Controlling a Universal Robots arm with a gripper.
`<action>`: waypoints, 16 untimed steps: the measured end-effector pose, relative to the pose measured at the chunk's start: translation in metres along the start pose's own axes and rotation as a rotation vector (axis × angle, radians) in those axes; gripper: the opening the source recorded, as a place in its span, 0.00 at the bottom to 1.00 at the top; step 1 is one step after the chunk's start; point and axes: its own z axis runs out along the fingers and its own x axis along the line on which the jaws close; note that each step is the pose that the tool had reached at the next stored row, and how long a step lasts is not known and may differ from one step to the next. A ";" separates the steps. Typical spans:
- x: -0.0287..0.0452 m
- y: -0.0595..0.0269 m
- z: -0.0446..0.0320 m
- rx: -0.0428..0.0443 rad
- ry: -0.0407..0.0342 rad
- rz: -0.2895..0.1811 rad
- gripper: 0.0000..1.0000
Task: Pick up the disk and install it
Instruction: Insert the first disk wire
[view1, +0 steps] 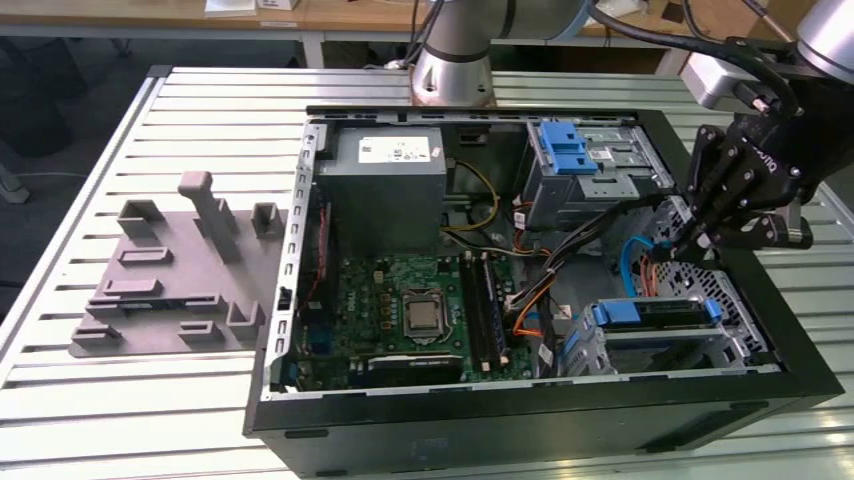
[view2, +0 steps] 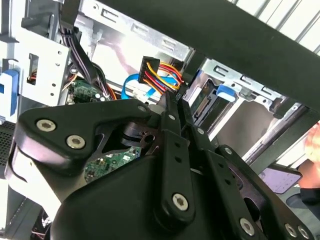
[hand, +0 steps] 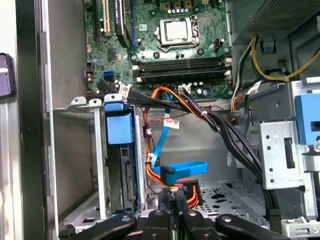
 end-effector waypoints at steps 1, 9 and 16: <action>0.0008 0.0008 0.0001 0.0031 -0.0013 0.000 0.16; 0.0109 0.0006 0.0011 0.0247 -0.0102 -0.009 0.16; 0.0211 0.0056 0.0025 0.0284 -0.0183 -0.015 0.16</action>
